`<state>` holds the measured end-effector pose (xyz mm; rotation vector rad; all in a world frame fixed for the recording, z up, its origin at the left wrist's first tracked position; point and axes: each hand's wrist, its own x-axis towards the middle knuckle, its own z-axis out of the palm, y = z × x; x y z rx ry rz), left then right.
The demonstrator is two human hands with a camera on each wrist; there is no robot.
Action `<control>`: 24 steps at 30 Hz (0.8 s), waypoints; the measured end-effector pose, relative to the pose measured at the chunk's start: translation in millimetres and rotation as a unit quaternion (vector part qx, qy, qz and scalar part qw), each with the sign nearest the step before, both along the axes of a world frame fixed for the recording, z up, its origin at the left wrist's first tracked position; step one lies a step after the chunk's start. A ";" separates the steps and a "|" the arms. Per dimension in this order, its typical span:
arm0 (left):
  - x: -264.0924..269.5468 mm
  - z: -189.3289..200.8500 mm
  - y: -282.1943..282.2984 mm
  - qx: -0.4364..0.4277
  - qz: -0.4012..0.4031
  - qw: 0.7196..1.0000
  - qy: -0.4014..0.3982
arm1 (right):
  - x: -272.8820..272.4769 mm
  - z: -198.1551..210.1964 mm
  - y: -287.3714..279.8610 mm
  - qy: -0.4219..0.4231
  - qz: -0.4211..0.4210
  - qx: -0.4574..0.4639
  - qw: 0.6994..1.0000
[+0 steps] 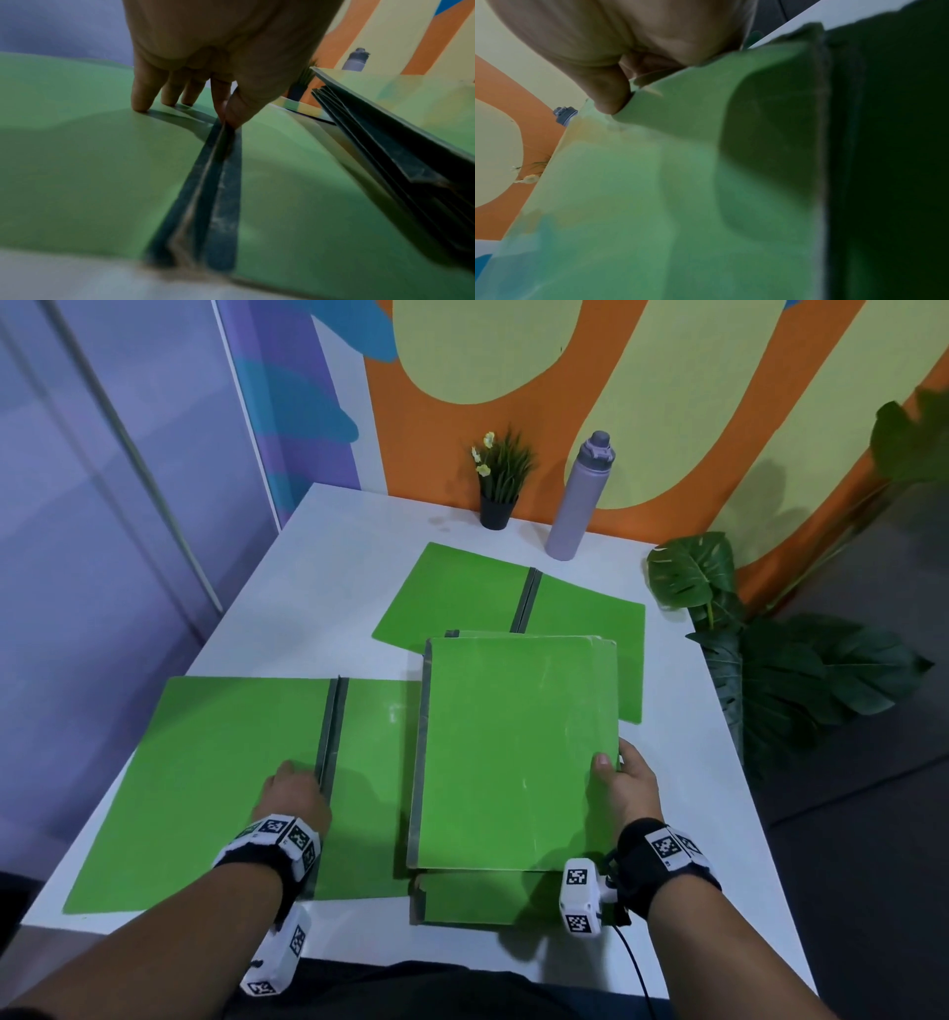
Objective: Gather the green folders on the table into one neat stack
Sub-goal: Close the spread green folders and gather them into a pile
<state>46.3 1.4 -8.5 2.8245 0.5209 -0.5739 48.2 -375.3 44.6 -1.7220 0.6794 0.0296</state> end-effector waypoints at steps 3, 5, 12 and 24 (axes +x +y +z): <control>11.4 33.3 -9.7 -0.089 0.047 0.990 -0.100 | 2.7 6.7 -6.5 -0.011 -0.025 0.020 0.999; 17.2 70.7 -18.8 -0.124 0.061 0.968 -0.209 | 8.8 8.4 -13.8 -0.017 -0.042 0.027 0.999; 15.9 196.3 -18.4 -0.166 0.058 0.863 -0.475 | 36.0 14.4 -17.6 -0.062 -0.070 0.037 0.995; 13.0 77.0 -5.0 -0.342 0.218 0.897 -0.173 | 32.5 -4.3 52.0 0.036 0.055 0.049 0.997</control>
